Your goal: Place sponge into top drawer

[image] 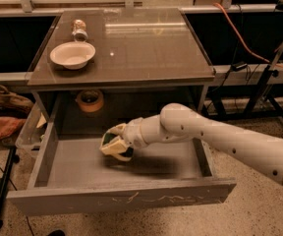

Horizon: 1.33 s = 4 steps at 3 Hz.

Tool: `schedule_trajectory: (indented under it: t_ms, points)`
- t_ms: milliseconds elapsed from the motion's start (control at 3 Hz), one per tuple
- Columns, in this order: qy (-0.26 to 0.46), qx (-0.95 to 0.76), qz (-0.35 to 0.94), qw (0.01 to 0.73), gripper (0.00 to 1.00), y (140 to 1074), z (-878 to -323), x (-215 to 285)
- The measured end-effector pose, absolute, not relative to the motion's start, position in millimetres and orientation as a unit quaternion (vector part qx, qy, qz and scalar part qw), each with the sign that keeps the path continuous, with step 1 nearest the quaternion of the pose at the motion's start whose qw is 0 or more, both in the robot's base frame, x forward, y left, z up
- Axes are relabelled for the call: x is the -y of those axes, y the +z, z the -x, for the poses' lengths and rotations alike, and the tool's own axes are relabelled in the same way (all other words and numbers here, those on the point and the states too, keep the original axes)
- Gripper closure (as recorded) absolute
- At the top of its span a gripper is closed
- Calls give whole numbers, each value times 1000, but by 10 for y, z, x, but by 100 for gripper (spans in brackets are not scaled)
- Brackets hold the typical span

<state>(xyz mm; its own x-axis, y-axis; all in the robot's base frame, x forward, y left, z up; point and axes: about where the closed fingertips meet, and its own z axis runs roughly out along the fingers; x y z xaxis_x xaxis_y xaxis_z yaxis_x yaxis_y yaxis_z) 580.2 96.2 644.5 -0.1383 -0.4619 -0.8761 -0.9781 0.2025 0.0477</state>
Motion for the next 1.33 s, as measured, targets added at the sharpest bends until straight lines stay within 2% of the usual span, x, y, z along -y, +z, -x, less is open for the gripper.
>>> schedule_trajectory:
  t_ms: [667, 1000, 1333]
  points:
    - [316, -704, 530, 352, 100, 6003, -5705, -1042]
    - [316, -704, 530, 352, 81, 6040, -5705, -1042]
    - [316, -704, 530, 352, 58, 6040, -5705, -1042]
